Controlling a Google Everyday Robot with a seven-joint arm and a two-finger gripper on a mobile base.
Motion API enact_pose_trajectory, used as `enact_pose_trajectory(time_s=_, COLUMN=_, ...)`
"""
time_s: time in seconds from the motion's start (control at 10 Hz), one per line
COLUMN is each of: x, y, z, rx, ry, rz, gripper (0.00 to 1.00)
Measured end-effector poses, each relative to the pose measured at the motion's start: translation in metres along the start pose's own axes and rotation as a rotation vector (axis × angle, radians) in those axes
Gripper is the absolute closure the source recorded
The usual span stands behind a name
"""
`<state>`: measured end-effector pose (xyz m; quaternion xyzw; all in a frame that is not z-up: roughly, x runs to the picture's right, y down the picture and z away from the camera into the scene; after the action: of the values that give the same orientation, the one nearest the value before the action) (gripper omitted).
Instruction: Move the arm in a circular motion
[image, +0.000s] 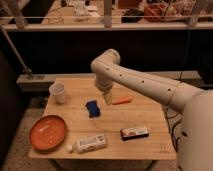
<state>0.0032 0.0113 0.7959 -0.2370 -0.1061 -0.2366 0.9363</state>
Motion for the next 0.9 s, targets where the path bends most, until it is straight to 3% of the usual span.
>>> enact_pose_trajectory(time_s=0.2, x=0.031, y=-0.015, z=0.001, rx=0.021, ry=0.012, rz=0.03, gripper=0.2)
enact_pose_trajectory(time_s=0.5, x=0.102, y=-0.015, z=-0.004, rx=0.034, ry=0.051, rz=0.097, gripper=0.2)
enact_pose_trajectory(time_s=0.7, x=0.148, y=-0.005, z=-0.011, rx=0.033, ry=0.083, rz=0.156, gripper=0.2)
enact_pose_trajectory(time_s=0.9, x=0.186, y=0.026, z=-0.021, rx=0.019, ry=0.109, rz=0.228, gripper=0.2)
